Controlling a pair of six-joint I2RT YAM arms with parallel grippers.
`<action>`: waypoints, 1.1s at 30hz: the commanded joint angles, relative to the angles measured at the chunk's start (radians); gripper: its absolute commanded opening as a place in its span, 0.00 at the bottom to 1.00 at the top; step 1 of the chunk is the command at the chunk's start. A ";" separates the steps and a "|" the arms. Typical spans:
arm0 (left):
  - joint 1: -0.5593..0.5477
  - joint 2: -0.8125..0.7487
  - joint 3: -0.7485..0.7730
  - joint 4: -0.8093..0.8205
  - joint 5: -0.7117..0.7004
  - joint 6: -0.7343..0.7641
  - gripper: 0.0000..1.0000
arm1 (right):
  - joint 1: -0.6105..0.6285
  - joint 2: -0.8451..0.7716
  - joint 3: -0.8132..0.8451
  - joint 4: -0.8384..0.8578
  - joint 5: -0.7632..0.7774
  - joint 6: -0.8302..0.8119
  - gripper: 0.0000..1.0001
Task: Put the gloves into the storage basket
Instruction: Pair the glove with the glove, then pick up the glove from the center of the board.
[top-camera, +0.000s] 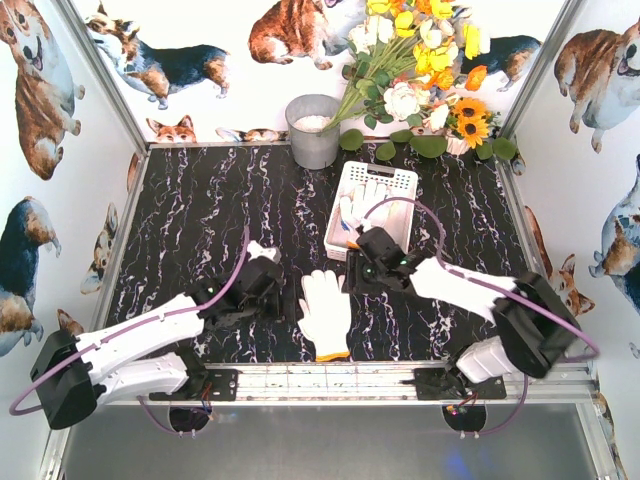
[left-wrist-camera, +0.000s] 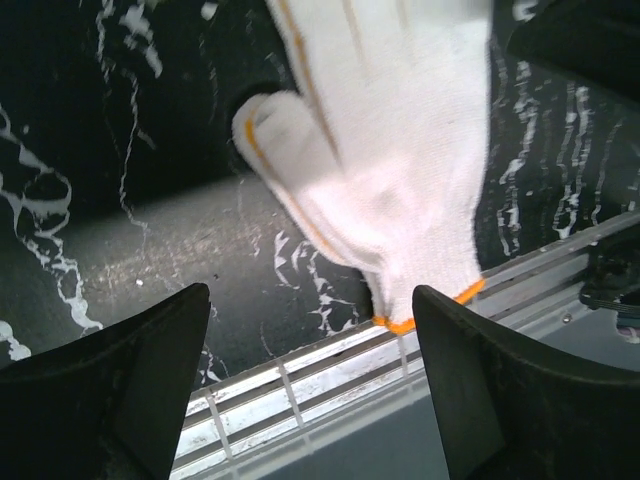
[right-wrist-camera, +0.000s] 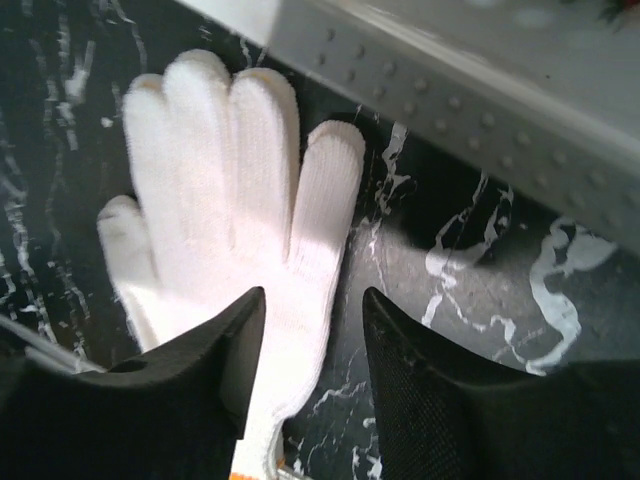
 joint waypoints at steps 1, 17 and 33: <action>-0.005 0.023 0.103 -0.045 -0.028 0.106 0.75 | 0.002 -0.168 0.024 -0.080 0.033 -0.022 0.48; -0.005 0.193 0.062 0.293 0.183 0.154 0.45 | 0.082 -0.451 -0.240 -0.029 -0.131 0.320 0.48; -0.037 0.309 -0.105 0.487 0.251 0.093 0.35 | 0.169 -0.428 -0.406 0.128 -0.209 0.514 0.44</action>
